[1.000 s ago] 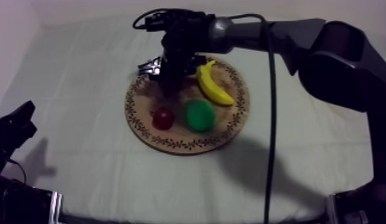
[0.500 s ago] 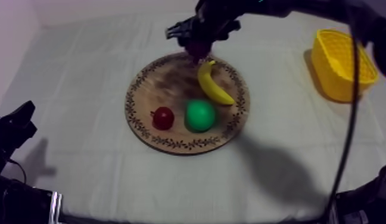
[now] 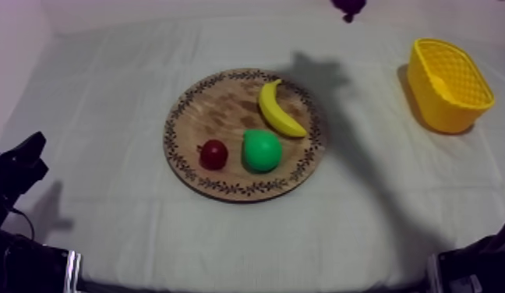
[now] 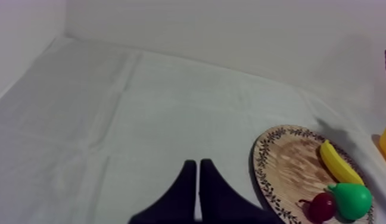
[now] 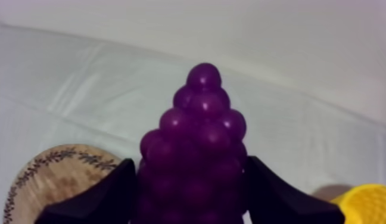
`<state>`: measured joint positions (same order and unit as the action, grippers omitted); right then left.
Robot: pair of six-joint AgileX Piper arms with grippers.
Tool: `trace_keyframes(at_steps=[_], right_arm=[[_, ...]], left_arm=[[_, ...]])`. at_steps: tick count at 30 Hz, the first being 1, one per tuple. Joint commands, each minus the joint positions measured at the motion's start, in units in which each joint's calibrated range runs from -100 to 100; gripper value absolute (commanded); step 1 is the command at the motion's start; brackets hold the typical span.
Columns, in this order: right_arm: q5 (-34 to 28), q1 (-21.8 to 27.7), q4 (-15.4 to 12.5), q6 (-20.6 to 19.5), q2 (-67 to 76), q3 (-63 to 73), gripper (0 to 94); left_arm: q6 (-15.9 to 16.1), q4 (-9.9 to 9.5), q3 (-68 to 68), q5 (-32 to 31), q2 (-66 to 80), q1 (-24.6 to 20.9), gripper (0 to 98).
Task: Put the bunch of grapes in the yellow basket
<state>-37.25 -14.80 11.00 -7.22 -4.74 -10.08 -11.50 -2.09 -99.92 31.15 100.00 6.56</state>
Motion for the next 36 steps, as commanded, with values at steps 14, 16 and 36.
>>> trace_keyframes(at_steps=[14, 16, 36], right_arm=[[14.16, 15.02, -3.07, 12.32, 12.08, -13.77, 44.1], [15.24, 16.44, -3.26, 12.78, 12.45, -14.92, 44.3], [7.72, 25.30, -3.68, 11.97, 3.98, -20.53, 44.1]], left_arm=[[0.00, 0.01, 0.04, -0.03, 0.00, -0.01, 0.1], [0.00, 0.01, 0.04, -0.03, 0.00, -0.01, 0.1], [0.00, 0.01, 0.04, -0.03, 0.00, -0.01, 0.1]])
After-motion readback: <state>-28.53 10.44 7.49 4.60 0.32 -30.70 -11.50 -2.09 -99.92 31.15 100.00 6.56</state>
